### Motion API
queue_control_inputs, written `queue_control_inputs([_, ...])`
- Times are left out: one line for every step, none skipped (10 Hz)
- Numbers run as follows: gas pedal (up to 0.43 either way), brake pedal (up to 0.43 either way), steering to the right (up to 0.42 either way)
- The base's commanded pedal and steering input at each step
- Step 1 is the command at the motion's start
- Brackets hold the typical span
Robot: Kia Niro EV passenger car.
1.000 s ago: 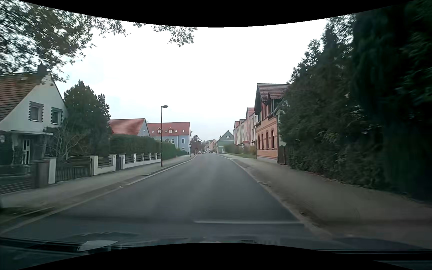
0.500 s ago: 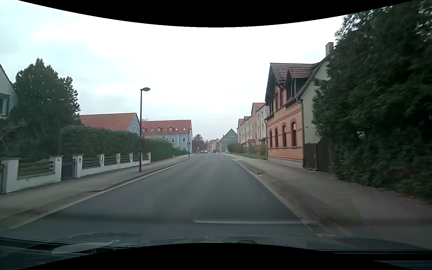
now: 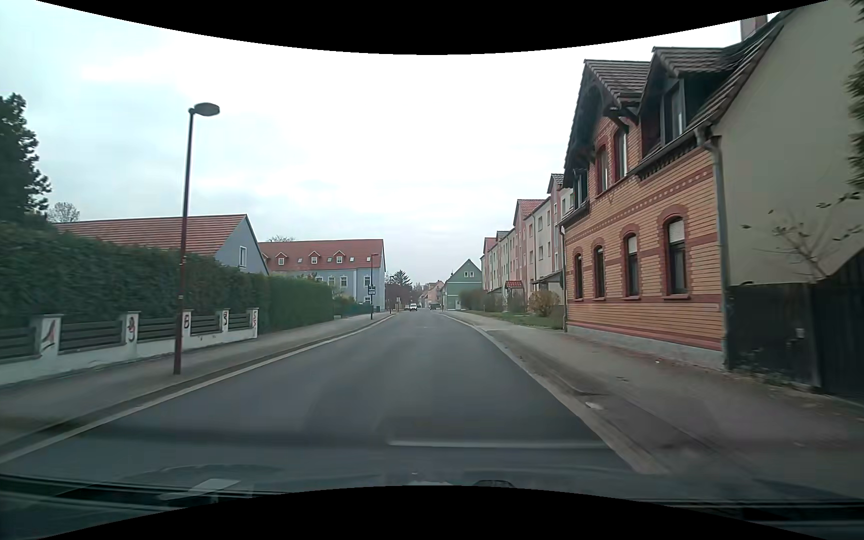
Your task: Follow the waypoints while adhering to traffic rules and regulations
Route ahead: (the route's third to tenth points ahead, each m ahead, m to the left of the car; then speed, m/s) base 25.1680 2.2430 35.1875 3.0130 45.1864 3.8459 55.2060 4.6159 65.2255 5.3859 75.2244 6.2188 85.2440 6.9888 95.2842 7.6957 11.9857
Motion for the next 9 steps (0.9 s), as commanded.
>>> queue_control_inputs([0.169,0.0,-0.007])
queue_control_inputs([0.169,0.0,-0.007])
queue_control_inputs([0.169,0.0,-0.008])
queue_control_inputs([0.169,0.0,-0.01])
queue_control_inputs([0.169,0.0,-0.01])
queue_control_inputs([0.169,0.0,-0.01])
queue_control_inputs([0.169,0.0,-0.01])
queue_control_inputs([0.169,0.0,-0.01])
queue_control_inputs([0.169,0.0,-0.01])
